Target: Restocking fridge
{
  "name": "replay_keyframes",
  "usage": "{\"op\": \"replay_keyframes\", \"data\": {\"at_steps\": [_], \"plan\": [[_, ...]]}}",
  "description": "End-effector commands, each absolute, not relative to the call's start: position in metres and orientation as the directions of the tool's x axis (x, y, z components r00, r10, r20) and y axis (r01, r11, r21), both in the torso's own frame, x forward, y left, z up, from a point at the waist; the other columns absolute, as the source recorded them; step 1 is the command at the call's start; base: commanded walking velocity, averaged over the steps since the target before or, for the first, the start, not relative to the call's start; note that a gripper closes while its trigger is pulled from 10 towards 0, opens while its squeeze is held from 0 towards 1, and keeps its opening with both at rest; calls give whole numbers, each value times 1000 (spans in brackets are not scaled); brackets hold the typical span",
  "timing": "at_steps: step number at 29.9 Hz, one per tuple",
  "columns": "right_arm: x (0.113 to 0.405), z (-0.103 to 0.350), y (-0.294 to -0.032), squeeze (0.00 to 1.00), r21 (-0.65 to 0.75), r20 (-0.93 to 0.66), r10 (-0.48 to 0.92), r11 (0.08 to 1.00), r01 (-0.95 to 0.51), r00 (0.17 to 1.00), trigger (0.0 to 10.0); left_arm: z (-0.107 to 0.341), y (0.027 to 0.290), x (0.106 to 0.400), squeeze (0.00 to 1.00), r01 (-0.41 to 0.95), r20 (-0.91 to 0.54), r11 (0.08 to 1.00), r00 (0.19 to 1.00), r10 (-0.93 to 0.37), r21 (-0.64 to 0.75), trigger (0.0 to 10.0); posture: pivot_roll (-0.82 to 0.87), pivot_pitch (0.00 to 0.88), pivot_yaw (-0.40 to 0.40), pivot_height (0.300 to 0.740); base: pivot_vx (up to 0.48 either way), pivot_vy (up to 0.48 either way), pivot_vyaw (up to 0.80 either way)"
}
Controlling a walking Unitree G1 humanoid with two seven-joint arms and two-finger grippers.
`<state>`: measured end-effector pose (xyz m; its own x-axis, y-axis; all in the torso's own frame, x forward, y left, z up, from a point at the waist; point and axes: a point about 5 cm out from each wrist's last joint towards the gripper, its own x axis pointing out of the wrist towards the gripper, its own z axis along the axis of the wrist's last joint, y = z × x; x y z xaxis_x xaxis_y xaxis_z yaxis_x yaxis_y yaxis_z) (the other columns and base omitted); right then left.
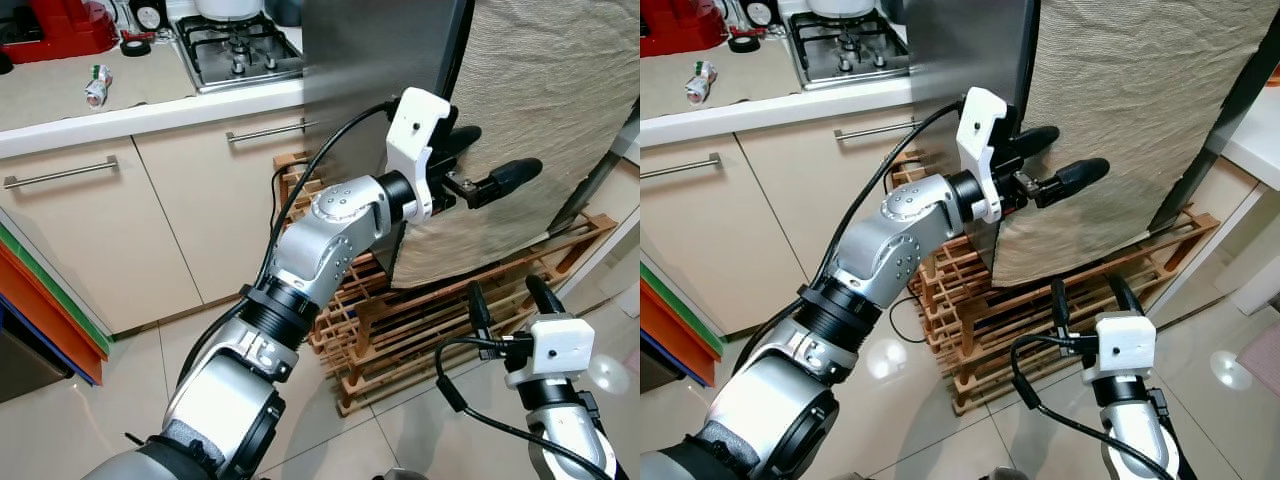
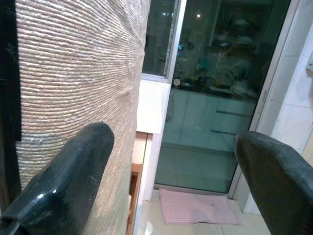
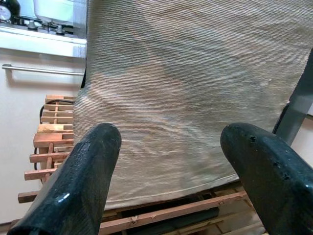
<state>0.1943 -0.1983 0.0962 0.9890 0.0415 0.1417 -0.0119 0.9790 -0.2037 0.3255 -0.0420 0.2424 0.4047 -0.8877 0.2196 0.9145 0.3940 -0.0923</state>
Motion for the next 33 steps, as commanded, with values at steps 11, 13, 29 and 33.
{"op": "replay_keyframes", "data": {"at_steps": [11, 13, 29, 33], "plan": [[195, 100, -197, 0, -208, 152, 42, 978, -9, 988, 10000, 248, -80, 300, 0, 944, 294, 288, 324, -899, -160, 10000, -210, 0, 23, 732, 0, 0, 0], [195, 100, -197, 0, -208, 152, 42, 978, -9, 988, 10000, 248, -80, 300, 0, 944, 294, 288, 324, -899, -160, 10000, -210, 0, 23, 732, 0, 0, 0], [195, 100, -197, 0, -208, 152, 42, 978, -9, 988, 10000, 248, -80, 300, 0, 944, 294, 288, 324, -899, -160, 10000, -210, 0, 23, 732, 0, 0, 0], [195, 100, -197, 0, -208, 152, 42, 978, -9, 988, 10000, 248, -80, 300, 0, 944, 294, 288, 324, -899, -160, 10000, -210, 0, 23, 732, 0, 0, 0]]}}
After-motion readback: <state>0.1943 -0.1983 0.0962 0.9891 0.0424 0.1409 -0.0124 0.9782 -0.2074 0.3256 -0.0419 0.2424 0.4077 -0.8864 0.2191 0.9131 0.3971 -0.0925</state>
